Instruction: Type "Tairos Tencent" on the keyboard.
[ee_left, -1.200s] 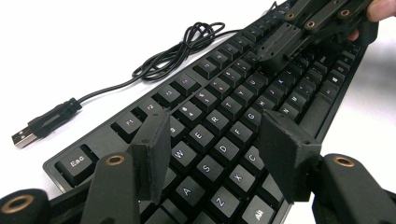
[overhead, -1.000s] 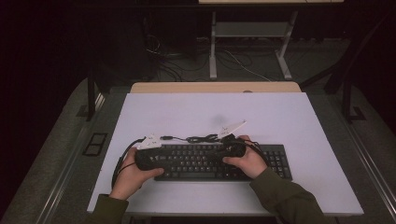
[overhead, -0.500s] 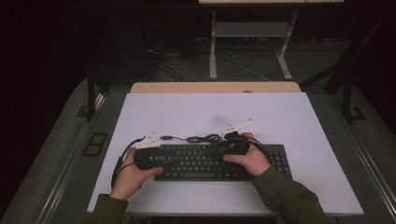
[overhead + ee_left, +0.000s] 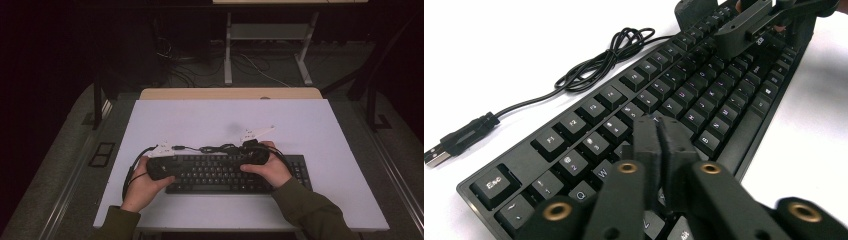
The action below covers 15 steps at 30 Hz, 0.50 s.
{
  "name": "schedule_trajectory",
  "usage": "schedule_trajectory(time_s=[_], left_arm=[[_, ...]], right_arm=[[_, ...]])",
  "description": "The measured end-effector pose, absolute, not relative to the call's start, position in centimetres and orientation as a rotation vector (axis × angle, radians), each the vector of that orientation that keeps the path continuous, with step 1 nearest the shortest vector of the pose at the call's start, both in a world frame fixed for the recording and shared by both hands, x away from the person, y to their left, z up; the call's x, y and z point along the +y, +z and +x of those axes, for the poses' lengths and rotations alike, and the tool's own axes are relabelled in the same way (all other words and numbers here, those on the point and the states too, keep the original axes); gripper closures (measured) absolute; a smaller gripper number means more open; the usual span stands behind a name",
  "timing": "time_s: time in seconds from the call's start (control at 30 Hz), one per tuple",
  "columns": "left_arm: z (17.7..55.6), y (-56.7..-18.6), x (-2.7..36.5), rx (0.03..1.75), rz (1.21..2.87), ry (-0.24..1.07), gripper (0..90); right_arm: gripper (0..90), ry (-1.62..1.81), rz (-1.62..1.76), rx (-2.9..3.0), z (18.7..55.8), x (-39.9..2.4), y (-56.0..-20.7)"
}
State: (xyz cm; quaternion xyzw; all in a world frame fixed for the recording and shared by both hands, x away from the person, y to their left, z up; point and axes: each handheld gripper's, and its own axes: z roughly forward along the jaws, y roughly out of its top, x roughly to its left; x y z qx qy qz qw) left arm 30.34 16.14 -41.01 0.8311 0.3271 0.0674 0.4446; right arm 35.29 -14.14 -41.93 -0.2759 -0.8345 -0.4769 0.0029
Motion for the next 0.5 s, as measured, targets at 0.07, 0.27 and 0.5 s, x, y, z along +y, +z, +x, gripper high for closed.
schedule_trajectory(time_s=[0.07,0.27,0.5], left_arm=[[30.5,-41.1,16.0,0.815,2.068,0.162,89.1],[30.8,-41.4,15.4,0.815,2.062,0.150,89.2],[31.3,-41.7,14.8,0.811,2.060,0.151,89.2]], right_arm=[[42.7,-1.496,-0.867,-2.616,35.3,-14.2,-41.9],[42.5,-1.502,-0.870,-2.617,35.4,-14.2,-41.9],[42.5,-1.507,-0.869,-2.619,35.4,-14.3,-41.9]])
